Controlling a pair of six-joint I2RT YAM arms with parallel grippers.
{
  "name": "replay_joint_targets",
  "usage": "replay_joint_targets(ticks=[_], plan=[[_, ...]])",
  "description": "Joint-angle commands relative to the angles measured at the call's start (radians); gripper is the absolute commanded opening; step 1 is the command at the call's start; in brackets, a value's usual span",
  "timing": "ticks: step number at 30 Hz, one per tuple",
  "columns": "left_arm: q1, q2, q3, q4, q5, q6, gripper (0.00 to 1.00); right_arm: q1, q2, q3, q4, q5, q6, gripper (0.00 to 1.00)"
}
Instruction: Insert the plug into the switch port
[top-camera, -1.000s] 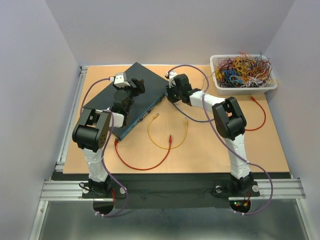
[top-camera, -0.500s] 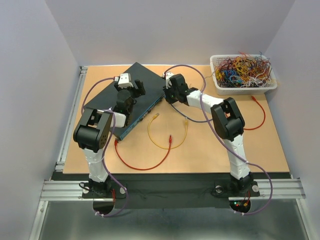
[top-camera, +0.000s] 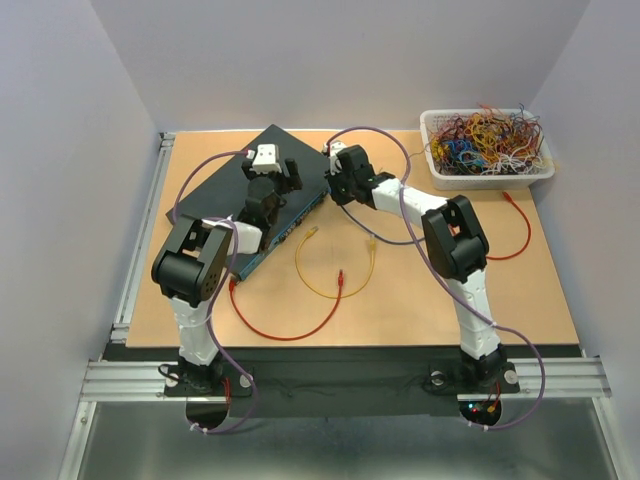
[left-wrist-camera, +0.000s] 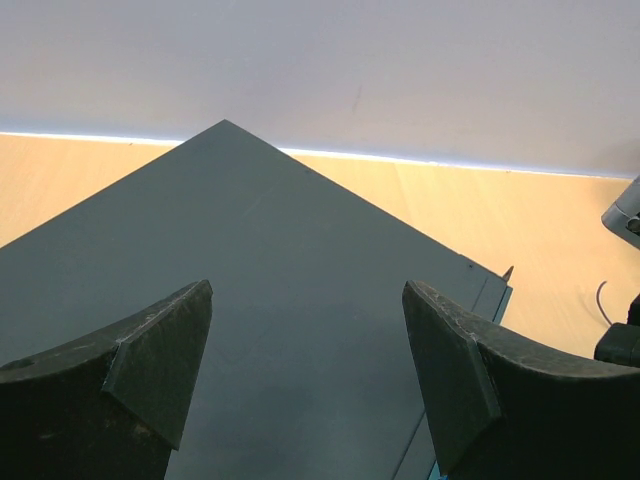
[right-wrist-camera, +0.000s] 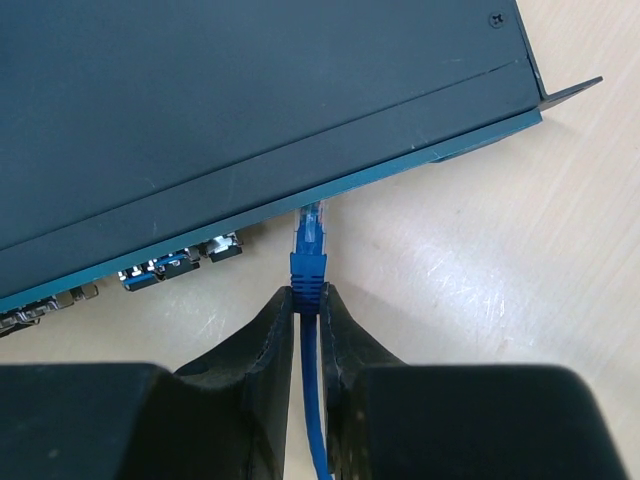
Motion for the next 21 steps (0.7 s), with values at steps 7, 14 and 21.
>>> replay_joint_targets(ticks=[7, 14, 21], plan=[[0.000, -0.017, 0.037, 0.020, -0.035, 0.033, 0.88, 0.023, -0.007, 0.099, 0.108, -0.081, 0.012, 0.00], [0.003, -0.014, 0.043, 0.012, -0.028, 0.036, 0.88, 0.028, 0.001, 0.082, 0.109, -0.099, -0.070, 0.00], [0.004, -0.014, 0.043, 0.011, -0.028, 0.035, 0.88, 0.014, 0.020, 0.114, 0.111, -0.089, -0.158, 0.00]])
